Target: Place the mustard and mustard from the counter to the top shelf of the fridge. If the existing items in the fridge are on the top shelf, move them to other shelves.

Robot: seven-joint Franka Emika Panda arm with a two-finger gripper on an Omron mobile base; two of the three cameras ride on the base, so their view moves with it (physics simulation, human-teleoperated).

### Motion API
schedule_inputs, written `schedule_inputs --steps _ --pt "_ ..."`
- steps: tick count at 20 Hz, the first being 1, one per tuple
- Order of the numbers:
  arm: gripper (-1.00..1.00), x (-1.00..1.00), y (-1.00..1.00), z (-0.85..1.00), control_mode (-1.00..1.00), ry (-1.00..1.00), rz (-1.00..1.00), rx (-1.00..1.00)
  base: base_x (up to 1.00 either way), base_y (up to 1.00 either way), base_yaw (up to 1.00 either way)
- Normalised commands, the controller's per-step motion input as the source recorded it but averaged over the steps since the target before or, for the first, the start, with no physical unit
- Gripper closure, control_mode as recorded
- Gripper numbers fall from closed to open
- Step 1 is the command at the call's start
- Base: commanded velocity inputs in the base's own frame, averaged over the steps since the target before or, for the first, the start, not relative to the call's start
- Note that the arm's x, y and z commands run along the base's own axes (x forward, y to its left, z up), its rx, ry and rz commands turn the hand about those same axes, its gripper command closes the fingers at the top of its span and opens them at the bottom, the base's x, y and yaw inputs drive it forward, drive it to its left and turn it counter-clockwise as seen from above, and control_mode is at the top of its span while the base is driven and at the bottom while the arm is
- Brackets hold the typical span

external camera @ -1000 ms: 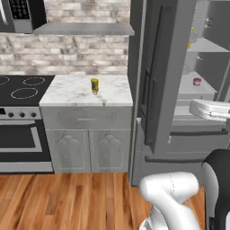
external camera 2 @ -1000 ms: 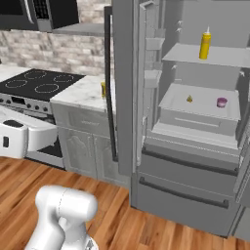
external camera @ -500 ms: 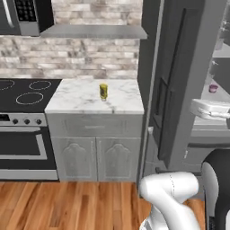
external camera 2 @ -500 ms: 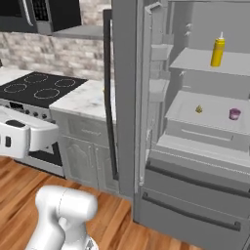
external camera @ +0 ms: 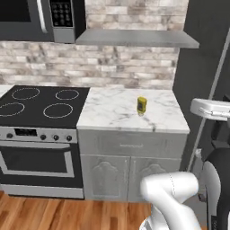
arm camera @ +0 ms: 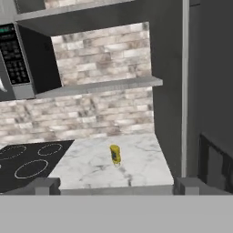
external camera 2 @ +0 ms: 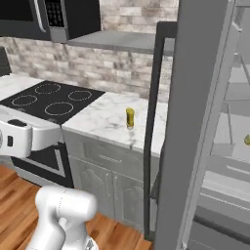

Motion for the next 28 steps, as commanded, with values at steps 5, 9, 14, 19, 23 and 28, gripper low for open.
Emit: schedule_inputs --steps 5,9,14,19,23,28 --pt "-1.00 0.00 0.00 0.00 1.00 0.00 0.00 0.00 0.74 0.43 0.03" --pt "-1.00 0.00 0.00 0.00 1.00 0.00 0.00 0.00 0.66 0.06 0.00" --pt "-1.00 0.00 0.00 0.00 1.00 0.00 0.00 0.00 0.51 0.00 0.00" --pt "-1.00 0.00 0.00 0.00 1.00 0.00 0.00 0.00 0.47 0.00 0.00" --pt "-1.00 0.00 0.00 0.00 1.00 0.00 0.00 0.00 0.46 0.00 0.00" --pt "-1.00 0.04 -0.02 -0.03 -1.00 0.05 0.00 0.00 0.30 0.00 0.00"
